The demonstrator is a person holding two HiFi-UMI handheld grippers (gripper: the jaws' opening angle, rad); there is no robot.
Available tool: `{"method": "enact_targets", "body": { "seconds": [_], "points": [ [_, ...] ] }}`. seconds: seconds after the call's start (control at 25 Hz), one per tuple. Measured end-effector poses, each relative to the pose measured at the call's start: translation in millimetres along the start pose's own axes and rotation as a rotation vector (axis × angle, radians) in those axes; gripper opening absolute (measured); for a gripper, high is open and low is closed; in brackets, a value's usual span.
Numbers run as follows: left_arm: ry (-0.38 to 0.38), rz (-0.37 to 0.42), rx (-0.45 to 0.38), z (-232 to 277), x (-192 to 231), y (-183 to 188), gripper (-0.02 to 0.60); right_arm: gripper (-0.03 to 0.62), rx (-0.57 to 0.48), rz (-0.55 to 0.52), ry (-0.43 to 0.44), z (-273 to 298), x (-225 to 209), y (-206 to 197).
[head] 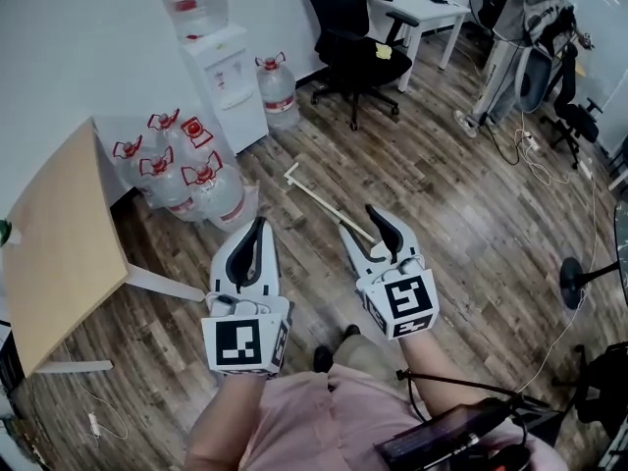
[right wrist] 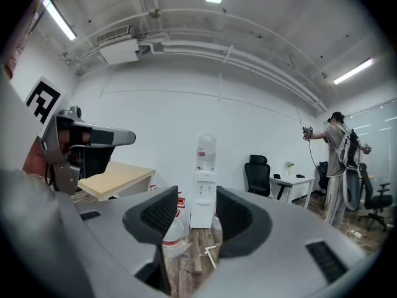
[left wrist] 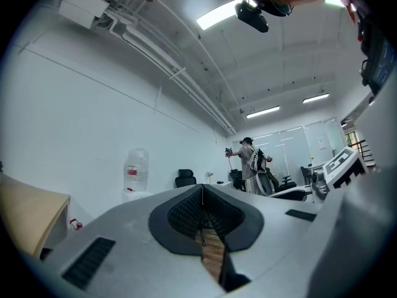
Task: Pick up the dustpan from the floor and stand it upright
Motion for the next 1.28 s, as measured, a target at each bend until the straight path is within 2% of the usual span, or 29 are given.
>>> {"method": "enact_targets", "body": {
  "seconds": [0.24, 0.48, 0.88, 1.08, 1.28],
  "points": [
    [-0.022, -0.003, 0.036, 30, 6, -19, 0.014, 0.189, 0.021, 0.016, -0.013, 27, -17, -13],
    [-0.024, 0.003, 0.078, 82, 21, -40, 0.014, 0.187, 0.036, 0.025, -0.015, 75, -44, -26],
    [-0.022, 0.005, 0.158, 223, 51, -74, 0.014, 0.185, 0.090, 0.071, 0.016, 201, -130, -48],
    [-0.011, 0.033, 0.156, 294, 68, -71, 0.014, 0.180, 0.065, 0.082, 0.034, 265, -174, -35],
    [0.017, 0.045, 0.124, 341, 86, -61, 0.014, 0.175, 0.036, 0.052, 0.047, 311, -205, -19]
  ]
}}
Point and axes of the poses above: the fingertips, and each gripper's own axes: z forward along the fingers, x to its left, y out of its top, the point moved 4 cm from there along -z, backward along the fingers, and after that the axes turned 2 degrees about -z, right-handed, at the moved point
